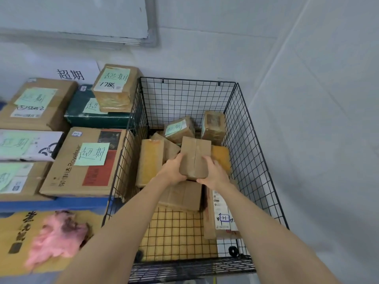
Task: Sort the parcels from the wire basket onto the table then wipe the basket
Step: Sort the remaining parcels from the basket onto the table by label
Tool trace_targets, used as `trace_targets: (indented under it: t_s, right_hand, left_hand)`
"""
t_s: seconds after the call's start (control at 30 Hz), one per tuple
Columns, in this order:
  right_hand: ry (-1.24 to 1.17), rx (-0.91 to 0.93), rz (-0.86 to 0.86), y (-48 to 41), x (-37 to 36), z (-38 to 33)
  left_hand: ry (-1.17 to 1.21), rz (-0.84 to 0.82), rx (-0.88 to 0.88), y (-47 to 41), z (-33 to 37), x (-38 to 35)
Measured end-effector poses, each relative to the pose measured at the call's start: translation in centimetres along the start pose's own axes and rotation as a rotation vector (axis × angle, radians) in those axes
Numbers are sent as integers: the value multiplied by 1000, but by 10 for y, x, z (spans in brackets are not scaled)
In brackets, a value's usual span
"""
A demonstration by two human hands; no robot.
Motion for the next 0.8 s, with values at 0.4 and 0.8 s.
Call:
trace_targets:
  t_s: [0.4,0.8]
  right_hand:
    - [-169,66,46,8,37,-8]
    - [-369,330,335,50,159,-80]
  left_hand:
    - [188,158,-93,10,25,34]
    - [321,447,-301,66,99,160]
Point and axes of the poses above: each hand's wrist, its own y-axis away from the middle knuckle, its own x-axis out of the back of the hand, z = x × y, the point moved 7 cm from there along -y, towards the middle knuckle, and after that the axes turned 3 degrees about -y, right-handed, at the moved point
